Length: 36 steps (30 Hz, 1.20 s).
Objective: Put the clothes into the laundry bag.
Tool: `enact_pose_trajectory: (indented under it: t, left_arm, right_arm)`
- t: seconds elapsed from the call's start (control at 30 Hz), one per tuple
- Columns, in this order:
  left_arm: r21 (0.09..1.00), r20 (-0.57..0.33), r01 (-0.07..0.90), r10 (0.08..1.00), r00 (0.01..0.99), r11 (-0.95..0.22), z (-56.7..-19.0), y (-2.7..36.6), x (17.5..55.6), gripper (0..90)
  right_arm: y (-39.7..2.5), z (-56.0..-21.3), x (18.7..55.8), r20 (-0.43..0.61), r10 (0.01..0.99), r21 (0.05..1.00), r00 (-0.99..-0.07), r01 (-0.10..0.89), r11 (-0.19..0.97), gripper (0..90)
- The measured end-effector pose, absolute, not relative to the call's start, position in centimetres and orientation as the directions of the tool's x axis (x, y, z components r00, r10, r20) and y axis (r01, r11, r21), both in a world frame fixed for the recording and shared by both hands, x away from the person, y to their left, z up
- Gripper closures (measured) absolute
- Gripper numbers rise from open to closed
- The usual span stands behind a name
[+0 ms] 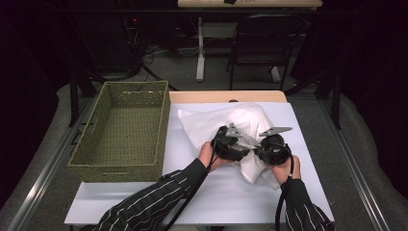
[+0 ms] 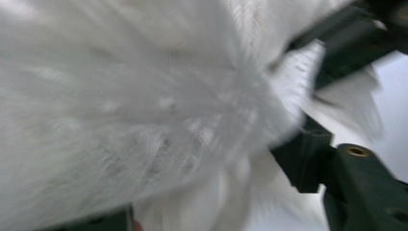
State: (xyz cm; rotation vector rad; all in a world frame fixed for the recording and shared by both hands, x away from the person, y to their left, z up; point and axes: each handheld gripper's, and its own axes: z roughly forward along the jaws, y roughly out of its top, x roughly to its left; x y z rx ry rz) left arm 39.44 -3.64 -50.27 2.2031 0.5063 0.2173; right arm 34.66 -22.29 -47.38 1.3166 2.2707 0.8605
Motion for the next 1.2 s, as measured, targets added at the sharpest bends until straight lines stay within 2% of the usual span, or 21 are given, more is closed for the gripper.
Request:
enact_pose_trajectory:
  t: [0.27,0.4,0.57,0.67,0.7,0.73,0.83,0.87,0.93,1.07,1.2]
  left_arm:
    - [0.735,-0.005,0.313,0.457,0.889,-0.601,-50.4,1.8,37.2,31.7]
    - [0.694,-0.023,0.36,0.481,0.876,-0.623,-51.9,2.1,37.3,36.2]
    - [0.708,-0.091,0.382,0.46,0.883,-0.594,-53.2,0.2,37.5,47.2]
    - [0.768,-0.088,0.35,0.454,0.887,-0.536,-53.4,-2.3,37.6,62.1]
    - [0.768,-0.088,0.35,0.454,0.887,-0.536,-53.4,-2.3,37.6,69.6]
    - [0.774,-0.105,0.359,0.454,0.885,-0.522,-53.4,-2.8,37.9,69.6]
    - [0.8,-0.156,0.403,0.494,0.855,-0.444,-52.9,-3.9,38.8,80.8]
    - [0.805,-0.206,0.443,0.515,0.832,-0.395,-52.6,-4.2,39.6,82.7]
    - [0.801,-0.259,0.482,0.52,0.814,-0.355,-52.4,-4.6,40.5,82.8]
    - [0.78,-0.264,0.476,0.475,0.839,-0.406,-52.2,-4.6,41.1,77.0]
    - [0.753,-0.207,0.434,0.447,0.87,-0.495,-52.1,-3.3,40.0,53.2]
  right_arm:
    - [-22.0,-47.5,34.8,-0.038,0.873,0.661,-0.486,0.643,0.387,88.9]
    - [-21.8,-47.4,34.7,-0.041,0.871,0.663,-0.49,0.639,0.39,88.8]
    - [-21.3,-47.0,34.4,-0.038,0.867,0.669,-0.496,0.632,0.391,88.7]
    - [-21.0,-46.8,34.2,-0.034,0.858,0.675,-0.513,0.621,0.398,88.7]
    - [-21.0,-46.8,34.2,-0.034,0.858,0.675,-0.513,0.621,0.398,88.7]
    - [-20.9,-46.7,34.1,-0.031,0.856,0.677,-0.516,0.62,0.398,88.8]
    - [-20.9,-46.5,33.8,-0.011,0.848,0.688,-0.53,0.611,0.392,88.8]
    - [-20.9,-46.4,33.7,0.002,0.842,0.693,-0.54,0.607,0.388,88.7]
    - [-20.9,-46.3,33.5,0.012,0.836,0.693,-0.548,0.608,0.389,88.7]
    - [-20.9,-47.0,34.0,-0.012,0.845,0.666,-0.535,0.625,0.406,88.8]
    - [-21.2,-47.9,34.8,-0.033,0.855,0.65,-0.518,0.639,0.412,88.9]
